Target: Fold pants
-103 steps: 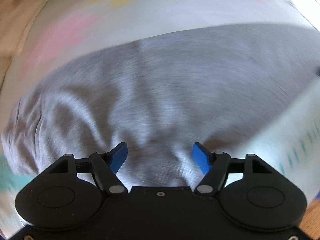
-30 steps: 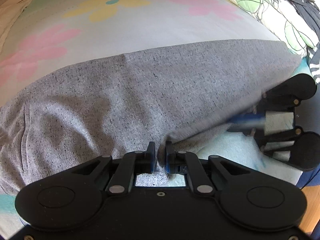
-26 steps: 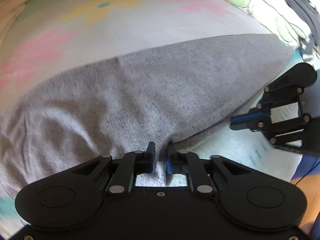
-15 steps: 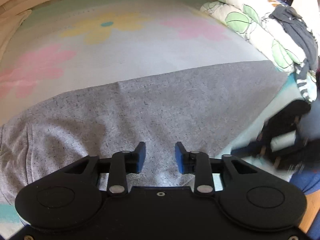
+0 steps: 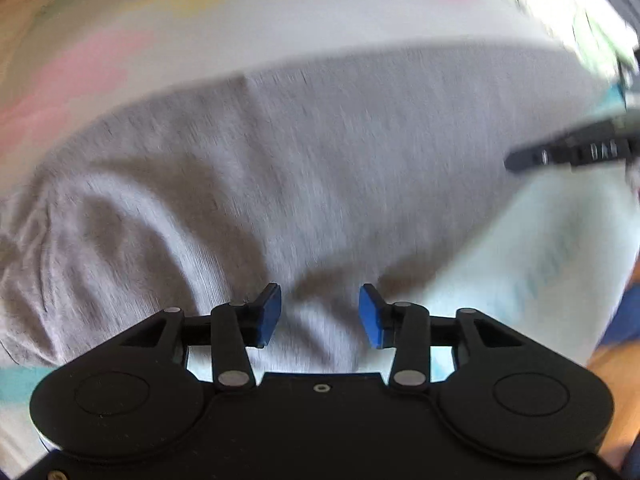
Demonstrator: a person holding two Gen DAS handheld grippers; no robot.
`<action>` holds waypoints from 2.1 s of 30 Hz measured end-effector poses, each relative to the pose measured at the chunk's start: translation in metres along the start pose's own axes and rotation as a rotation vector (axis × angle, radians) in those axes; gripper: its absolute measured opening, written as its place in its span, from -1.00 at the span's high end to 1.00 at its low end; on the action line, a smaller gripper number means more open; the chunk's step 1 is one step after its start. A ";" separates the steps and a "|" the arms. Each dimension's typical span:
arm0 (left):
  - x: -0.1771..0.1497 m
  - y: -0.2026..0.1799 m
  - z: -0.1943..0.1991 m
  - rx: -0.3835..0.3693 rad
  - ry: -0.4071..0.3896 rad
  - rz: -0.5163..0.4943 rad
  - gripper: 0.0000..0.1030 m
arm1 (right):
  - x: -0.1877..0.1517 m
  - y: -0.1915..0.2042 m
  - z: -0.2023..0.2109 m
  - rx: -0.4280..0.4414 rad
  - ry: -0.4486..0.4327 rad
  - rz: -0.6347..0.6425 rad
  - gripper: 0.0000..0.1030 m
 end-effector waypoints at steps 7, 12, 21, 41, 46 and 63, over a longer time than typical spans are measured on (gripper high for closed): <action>0.002 -0.005 -0.028 0.156 -0.012 0.000 -0.09 | -0.011 -0.075 0.012 -0.261 -0.002 -0.018 0.87; -0.004 -0.009 -0.026 0.209 -0.034 -0.038 -0.13 | -0.023 -0.132 0.040 -0.393 -0.031 -0.120 0.87; 0.008 -0.028 -0.021 0.236 -0.075 0.016 -0.11 | -0.052 -0.210 0.104 -0.415 -0.183 -0.548 0.44; 0.055 -0.218 -0.105 0.039 -0.037 0.092 -0.13 | -0.110 -0.298 0.184 -0.372 -0.405 -0.809 0.11; 0.050 -0.218 -0.102 0.024 -0.064 0.036 -0.14 | -0.067 -0.276 0.171 -0.321 -0.319 -0.481 0.32; 0.080 -0.252 -0.078 -0.068 -0.106 0.015 -0.14 | -0.032 -0.322 0.160 -0.493 -0.368 -0.364 0.30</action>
Point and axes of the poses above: each gripper's, at about its wrist camera, not at the fingertips, and z roughly against the way its jaws point, y to its left, x to its top, the point moved 7 cm from there along -z, roughly the way its jaws point, and after that the axes turned 15 degrees about z, right-handed, at the moved point
